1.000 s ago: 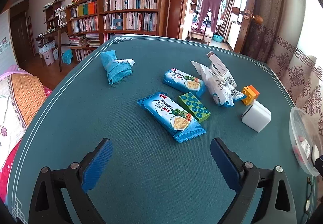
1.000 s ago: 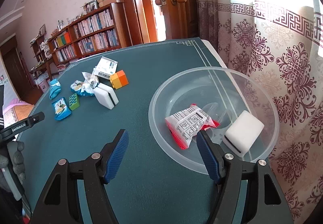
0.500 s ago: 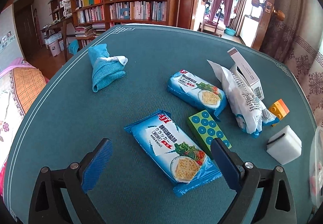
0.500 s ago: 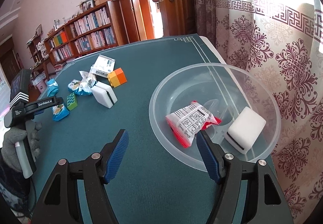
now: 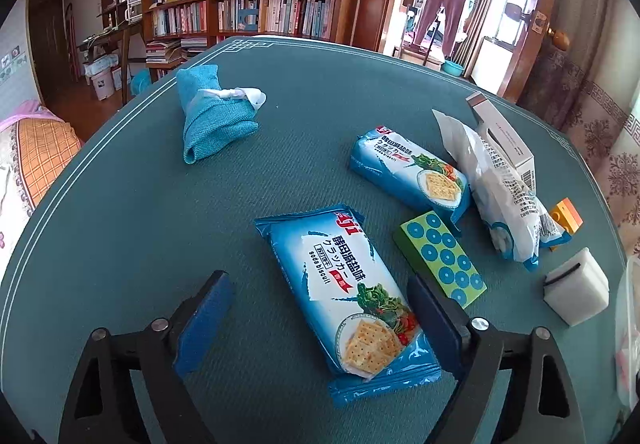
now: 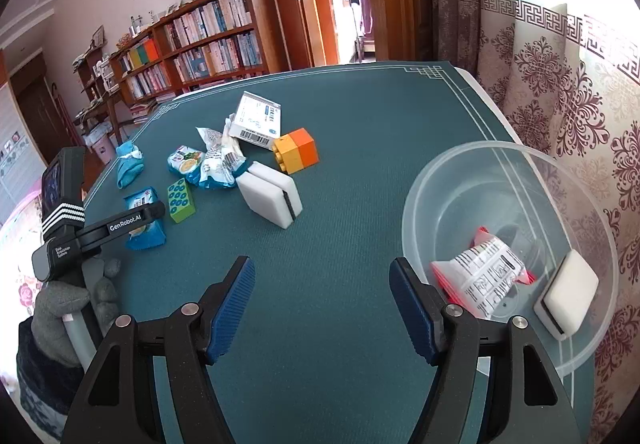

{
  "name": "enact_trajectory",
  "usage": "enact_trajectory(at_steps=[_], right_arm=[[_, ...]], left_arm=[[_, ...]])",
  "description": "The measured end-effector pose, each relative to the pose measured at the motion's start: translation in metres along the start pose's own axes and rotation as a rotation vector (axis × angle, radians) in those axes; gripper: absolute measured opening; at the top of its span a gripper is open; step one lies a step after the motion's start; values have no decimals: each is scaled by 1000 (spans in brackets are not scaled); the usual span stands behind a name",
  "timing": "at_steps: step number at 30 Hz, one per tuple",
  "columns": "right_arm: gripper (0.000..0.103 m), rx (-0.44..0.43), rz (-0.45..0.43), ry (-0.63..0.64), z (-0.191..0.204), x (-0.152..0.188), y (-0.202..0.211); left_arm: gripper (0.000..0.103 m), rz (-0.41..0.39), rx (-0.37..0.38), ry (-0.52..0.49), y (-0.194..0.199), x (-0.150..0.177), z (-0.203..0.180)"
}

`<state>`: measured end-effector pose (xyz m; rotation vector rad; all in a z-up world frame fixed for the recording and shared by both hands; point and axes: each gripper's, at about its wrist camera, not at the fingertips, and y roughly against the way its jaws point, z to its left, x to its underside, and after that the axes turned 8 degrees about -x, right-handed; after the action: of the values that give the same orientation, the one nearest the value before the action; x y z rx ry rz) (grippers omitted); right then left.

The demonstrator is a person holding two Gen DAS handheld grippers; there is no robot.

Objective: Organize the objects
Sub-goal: 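Grasp the blue cracker pack with the left tool, then grasp the second white sponge with the right tool while left tool holds the cracker pack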

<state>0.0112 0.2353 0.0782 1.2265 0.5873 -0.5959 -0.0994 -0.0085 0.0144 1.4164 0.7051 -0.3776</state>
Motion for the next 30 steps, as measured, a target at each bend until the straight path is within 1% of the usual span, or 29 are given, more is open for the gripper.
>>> enact_trajectory(at_steps=[1,2,4,6,9,12,19,25,30], right_arm=[[71,-9,6,5,5,-4,-5],[71,-18,15,9,9,-7,-10],[71,-27,26,15,17,-14,-20],[71,-27,35,19,23,-19,-31],[71,-31,53,9,28,-28,-48],[71,-16,60,7,31,-34,-63],[71,4,74,-55,24,-44,-89],[71,7,89,-92,23,-51,-111],[71,12,99,-98,25,-51,-123]], left_arm=[[77,-8,-4,-6,2,1,-1],[74,-15,-9,-12,3,2,-2],[54,-26,-12,-16,4,2,-4],[44,-34,-10,-15,3,1,-1],[43,-36,0,-4,3,-1,3],[43,-39,9,12,3,-2,8],[43,-68,14,37,10,-2,13],[43,-92,27,20,15,-1,7],[44,-94,41,3,16,1,2]])
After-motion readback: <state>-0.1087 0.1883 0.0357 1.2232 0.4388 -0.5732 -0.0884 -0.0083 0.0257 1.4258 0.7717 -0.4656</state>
